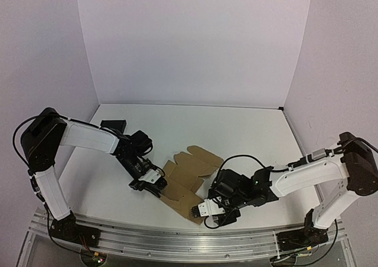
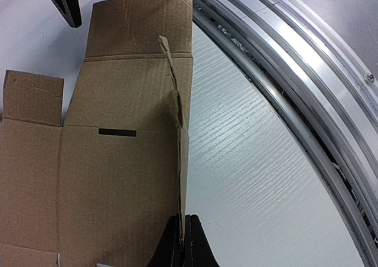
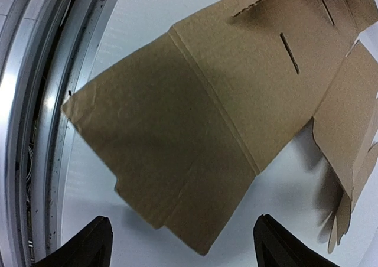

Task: Fold the paper box

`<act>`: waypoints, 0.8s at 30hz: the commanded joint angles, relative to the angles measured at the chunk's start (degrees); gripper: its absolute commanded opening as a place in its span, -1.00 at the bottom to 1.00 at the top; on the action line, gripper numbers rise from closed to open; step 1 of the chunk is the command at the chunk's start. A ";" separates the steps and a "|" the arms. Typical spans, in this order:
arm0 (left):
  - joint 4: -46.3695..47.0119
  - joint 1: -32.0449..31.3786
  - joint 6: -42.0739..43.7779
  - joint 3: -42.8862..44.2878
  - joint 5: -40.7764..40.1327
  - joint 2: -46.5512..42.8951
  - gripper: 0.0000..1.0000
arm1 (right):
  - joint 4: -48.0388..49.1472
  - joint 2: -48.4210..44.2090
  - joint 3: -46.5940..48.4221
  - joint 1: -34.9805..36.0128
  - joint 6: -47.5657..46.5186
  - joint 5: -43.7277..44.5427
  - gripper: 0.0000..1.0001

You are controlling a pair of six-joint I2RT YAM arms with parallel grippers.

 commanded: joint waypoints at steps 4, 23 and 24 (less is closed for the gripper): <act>0.42 0.73 0.50 1.69 2.44 0.61 -1.00 | 7.78 5.69 4.56 1.33 -2.68 3.89 0.16; 0.93 2.09 2.32 -0.06 0.66 -1.42 -1.00 | 0.54 7.57 16.22 1.40 6.25 -1.51 -1.00; 1.10 2.10 2.33 -0.21 0.51 -1.58 -1.00 | -0.09 7.95 16.75 1.40 6.75 -2.24 -1.00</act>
